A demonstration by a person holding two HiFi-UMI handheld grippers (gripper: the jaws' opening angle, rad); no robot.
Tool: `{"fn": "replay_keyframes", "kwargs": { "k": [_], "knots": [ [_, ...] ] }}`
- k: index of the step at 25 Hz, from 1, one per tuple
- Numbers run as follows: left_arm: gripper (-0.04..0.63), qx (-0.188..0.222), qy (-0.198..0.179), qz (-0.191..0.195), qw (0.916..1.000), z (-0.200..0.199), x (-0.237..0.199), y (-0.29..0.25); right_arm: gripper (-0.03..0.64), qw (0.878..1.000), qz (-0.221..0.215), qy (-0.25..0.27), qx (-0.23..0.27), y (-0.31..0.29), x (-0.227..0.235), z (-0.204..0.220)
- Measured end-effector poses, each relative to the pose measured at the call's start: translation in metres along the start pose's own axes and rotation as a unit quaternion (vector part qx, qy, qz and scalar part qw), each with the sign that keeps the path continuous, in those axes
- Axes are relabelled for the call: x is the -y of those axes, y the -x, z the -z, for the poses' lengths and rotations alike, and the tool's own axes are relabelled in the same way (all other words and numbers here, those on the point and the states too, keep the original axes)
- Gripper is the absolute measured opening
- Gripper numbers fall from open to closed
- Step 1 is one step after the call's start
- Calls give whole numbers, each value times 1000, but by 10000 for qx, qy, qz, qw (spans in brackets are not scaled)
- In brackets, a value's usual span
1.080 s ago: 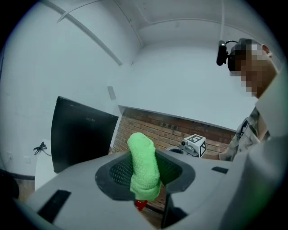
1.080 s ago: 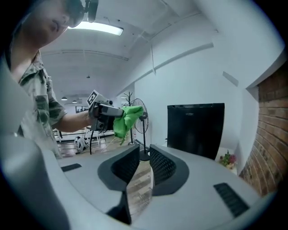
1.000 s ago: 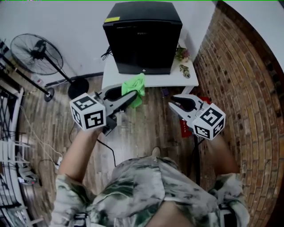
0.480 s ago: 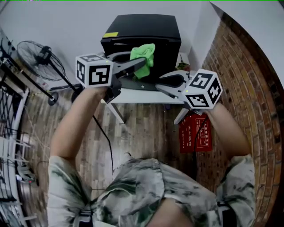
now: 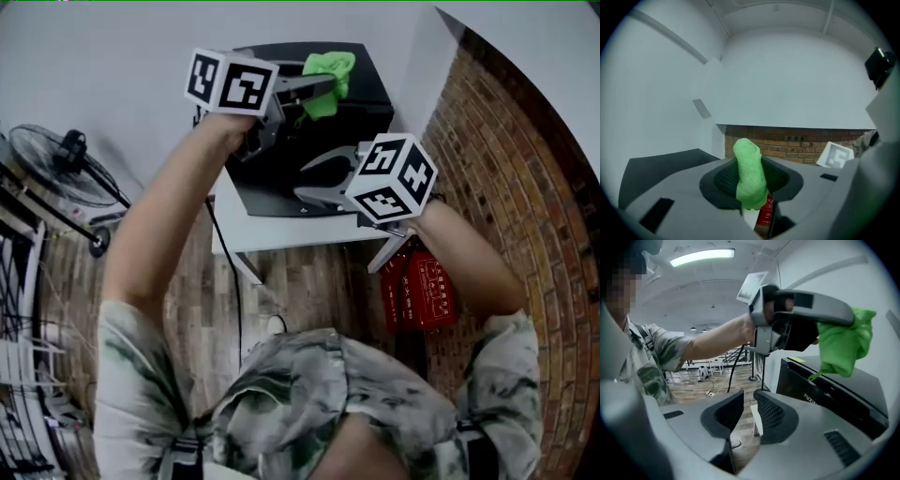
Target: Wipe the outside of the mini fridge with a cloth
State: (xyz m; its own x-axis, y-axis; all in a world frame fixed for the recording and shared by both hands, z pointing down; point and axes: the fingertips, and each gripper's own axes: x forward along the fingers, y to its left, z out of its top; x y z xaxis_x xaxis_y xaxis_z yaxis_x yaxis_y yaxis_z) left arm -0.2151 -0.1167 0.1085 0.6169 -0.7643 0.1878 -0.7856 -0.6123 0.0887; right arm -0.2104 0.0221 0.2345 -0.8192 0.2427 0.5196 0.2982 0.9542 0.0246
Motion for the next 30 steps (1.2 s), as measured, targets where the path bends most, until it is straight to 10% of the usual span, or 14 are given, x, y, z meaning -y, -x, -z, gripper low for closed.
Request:
{"fn": "replay_keyframes", "kwargs": {
  "k": [13,30],
  "knots": [
    [143,-1025,-399,682,9916,-1,-71,-118,109,9993,-46,-310,-206,-74,54,-12],
    [141,-1839,-153,-311,9823,48,-174,-98,104,9968,-756,-39,-261,-62,72,0]
  ]
}}
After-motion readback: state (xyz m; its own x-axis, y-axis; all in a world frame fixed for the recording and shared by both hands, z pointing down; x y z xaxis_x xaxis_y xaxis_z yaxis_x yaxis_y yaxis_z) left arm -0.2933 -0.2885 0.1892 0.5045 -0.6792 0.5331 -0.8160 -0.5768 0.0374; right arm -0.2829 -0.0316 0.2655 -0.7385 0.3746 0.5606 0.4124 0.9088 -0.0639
